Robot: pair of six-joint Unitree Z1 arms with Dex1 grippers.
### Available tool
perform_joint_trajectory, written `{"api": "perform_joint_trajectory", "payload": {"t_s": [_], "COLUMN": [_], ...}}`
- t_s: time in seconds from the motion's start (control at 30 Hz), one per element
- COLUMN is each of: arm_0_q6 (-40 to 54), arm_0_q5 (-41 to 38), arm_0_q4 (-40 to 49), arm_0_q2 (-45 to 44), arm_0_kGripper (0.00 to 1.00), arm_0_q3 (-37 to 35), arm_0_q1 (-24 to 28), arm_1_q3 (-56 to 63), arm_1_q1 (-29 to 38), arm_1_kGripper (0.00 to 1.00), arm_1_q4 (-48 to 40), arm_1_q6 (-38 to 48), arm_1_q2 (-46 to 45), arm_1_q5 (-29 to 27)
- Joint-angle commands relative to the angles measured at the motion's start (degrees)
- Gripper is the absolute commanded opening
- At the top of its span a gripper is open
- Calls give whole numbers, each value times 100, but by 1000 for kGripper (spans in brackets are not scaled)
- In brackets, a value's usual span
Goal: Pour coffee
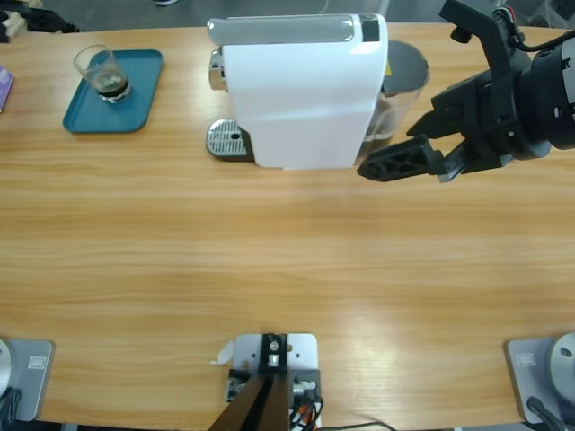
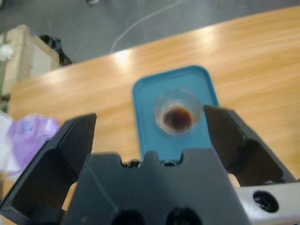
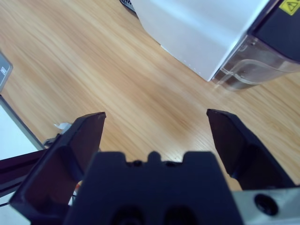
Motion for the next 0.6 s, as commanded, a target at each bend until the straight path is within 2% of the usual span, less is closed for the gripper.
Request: {"api": "perform_joint_trajectory", "payload": {"t_s": [0.03, 0.13, 0.3, 0.37, 0.43, 0.6], "arm_0_q6": [-895, -842, -304, -264, -283, -246], "arm_0_q5": [-472, -1989, -3079, -2858, -2200, -2274], "arm_0_q4": [1739, 2548, 3244, 3609, 3673, 3506], "arm_0_q2": [-1431, -1777, -2661, -2951, -3276, -3373], "arm_0_kGripper": [1000, 1000, 1000, 1000, 1000, 1000], "arm_0_q3": [972, 1128, 1186, 1069, 993, 719], "arm_0_q1": [-335, -743, -1680, -1866, -1801, -1655], "arm_1_q3": [192, 185, 171, 201, 229, 272], "arm_1_q1": [-78, -78, -78, -76, -78, -76], "arm_1_kGripper": [1000, 1000, 1000, 1000, 1000, 1000], "arm_1_q4": [-52, 14, 243, 473, 619, 640], "arm_1_q6": [127, 134, 159, 90, 83, 88], "arm_1_q2": [-382, -522, -923, -1122, -1291, -1480], "arm_1_q5": [101, 83, 43, -112, -316, -347]}}
